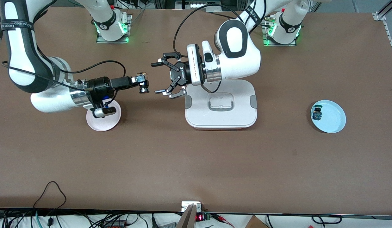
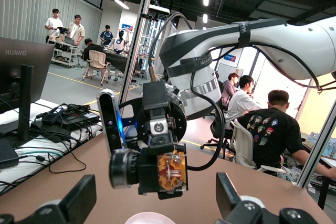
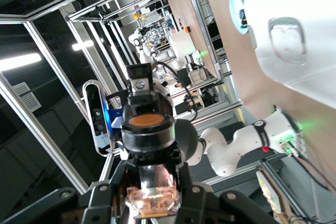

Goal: Transfer orange switch to right arm and place
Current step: 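Open the left gripper and pull the switch away with the right gripper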

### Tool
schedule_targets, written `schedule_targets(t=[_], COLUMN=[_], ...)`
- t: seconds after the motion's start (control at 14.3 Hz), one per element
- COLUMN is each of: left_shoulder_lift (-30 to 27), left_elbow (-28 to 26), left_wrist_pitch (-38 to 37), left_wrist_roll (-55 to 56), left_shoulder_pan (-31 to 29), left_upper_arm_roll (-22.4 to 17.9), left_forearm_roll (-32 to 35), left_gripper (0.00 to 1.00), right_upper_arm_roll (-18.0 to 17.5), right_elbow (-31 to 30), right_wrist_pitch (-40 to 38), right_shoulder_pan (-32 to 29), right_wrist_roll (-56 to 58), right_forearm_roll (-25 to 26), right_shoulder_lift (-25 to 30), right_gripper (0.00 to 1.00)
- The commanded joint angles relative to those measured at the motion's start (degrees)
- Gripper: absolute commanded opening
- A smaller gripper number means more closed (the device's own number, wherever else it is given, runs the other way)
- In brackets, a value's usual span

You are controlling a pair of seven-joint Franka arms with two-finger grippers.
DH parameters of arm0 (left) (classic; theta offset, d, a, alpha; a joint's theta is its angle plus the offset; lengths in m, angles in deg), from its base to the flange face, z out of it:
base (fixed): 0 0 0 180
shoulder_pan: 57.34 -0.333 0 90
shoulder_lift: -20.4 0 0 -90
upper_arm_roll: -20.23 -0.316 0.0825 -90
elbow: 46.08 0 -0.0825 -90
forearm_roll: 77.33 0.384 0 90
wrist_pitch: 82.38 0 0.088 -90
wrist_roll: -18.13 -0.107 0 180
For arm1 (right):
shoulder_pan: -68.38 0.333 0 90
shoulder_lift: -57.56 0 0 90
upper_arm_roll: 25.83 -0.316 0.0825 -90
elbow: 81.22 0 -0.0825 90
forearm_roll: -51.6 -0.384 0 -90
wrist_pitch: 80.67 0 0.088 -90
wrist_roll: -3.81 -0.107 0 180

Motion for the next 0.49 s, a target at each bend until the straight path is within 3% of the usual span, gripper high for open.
schedule_targets(t=[0.0,0.28,0.42], left_shoulder_lift=[-0.3,-0.2,-0.2], left_elbow=[0.0,0.0,-0.1], left_wrist_pitch=[-2.3,-7.6,-13.5], left_wrist_roll=[-1.0,1.7,4.4], left_shoulder_pan=[-0.9,-2.8,-6.1], left_upper_arm_roll=[0.3,0.1,0.1], left_forearm_roll=[-0.7,0.7,5.8], left_gripper=[1.00,1.00,1.00], right_upper_arm_roll=[-0.5,-0.5,-0.5], right_elbow=[-0.2,0.1,0.2], right_wrist_pitch=[-0.6,-1.0,-0.9], right_shoulder_pan=[-3.5,-6.9,-7.6], right_wrist_roll=[3.3,5.2,8.5], right_forearm_roll=[5.0,15.7,23.2], right_shoulder_lift=[0.3,1.2,2.1], right_gripper=[0.00,0.00,0.00])
